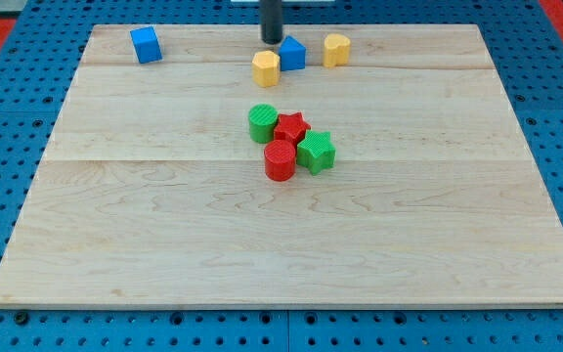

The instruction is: Push the blue triangle towards bottom

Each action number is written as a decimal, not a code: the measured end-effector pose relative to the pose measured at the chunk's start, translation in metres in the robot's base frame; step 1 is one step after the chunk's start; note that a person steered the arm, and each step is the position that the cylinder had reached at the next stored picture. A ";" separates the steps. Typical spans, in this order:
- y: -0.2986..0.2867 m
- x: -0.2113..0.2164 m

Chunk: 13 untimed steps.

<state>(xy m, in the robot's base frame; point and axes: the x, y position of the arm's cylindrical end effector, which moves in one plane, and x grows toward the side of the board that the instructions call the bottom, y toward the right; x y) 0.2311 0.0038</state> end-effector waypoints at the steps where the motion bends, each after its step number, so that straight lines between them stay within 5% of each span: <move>1: 0.043 0.052; 4: 0.179 0.232; 5: 0.126 0.272; 8: -0.041 0.241; 10: -0.006 0.273; 13: -0.001 0.236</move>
<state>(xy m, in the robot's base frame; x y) 0.4670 0.0026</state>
